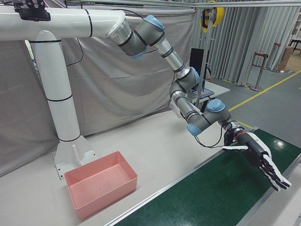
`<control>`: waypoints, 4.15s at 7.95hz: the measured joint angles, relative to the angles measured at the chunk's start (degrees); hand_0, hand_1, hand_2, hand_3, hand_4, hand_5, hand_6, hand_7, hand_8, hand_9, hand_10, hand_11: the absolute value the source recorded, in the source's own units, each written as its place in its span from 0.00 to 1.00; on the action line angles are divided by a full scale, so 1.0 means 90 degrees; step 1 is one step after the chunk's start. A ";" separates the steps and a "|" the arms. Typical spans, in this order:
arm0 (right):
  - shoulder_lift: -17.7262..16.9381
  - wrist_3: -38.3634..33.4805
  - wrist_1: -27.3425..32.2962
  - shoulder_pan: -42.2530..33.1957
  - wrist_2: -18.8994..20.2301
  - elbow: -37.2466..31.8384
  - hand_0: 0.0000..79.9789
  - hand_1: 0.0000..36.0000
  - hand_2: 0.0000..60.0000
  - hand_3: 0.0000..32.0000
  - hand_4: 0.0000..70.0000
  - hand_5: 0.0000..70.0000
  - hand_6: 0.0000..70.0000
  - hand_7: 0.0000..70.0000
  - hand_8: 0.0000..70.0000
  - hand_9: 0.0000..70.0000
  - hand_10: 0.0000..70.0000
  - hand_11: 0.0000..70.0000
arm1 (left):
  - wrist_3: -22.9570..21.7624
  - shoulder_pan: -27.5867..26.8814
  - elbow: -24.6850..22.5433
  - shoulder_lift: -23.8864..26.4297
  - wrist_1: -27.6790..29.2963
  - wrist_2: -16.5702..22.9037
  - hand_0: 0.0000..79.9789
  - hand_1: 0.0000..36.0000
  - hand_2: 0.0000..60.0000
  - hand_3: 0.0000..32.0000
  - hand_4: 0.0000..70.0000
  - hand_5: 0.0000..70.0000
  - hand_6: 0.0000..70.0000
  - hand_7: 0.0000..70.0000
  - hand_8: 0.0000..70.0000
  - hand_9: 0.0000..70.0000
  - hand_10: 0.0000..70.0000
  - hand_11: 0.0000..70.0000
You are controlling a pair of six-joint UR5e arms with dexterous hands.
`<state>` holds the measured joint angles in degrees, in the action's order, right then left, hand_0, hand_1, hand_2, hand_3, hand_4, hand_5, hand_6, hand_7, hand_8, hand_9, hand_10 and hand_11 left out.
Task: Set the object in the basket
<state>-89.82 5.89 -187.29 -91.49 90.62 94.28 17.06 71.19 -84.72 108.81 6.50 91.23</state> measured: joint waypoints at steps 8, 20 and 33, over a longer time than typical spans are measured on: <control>0.0000 0.0006 0.0000 0.0000 0.0000 -0.0006 0.00 0.00 0.00 0.00 0.00 0.00 0.00 0.00 0.00 0.00 0.00 0.00 | -0.0001 0.0002 0.0009 0.0000 -0.0010 0.0000 0.73 0.18 0.00 0.00 0.11 0.15 0.00 0.00 0.01 0.01 0.04 0.08; 0.0000 0.0000 0.0000 0.0000 0.0000 -0.0006 0.00 0.00 0.00 0.00 0.00 0.00 0.00 0.00 0.00 0.00 0.00 0.00 | -0.0001 0.0000 0.0003 0.0000 -0.0027 0.0005 0.73 0.19 0.00 0.00 0.11 0.16 0.00 0.00 0.01 0.01 0.04 0.08; 0.0000 0.0000 0.0000 0.0000 0.0000 -0.0006 0.00 0.00 0.00 0.00 0.00 0.00 0.00 0.00 0.00 0.00 0.00 0.00 | -0.0001 0.0000 -0.0001 0.0000 -0.0038 0.0000 0.73 0.19 0.00 0.00 0.10 0.14 0.00 0.00 0.00 0.00 0.04 0.08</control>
<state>-89.82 5.89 -187.30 -91.49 90.62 94.22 17.05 71.19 -84.73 108.81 6.16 91.23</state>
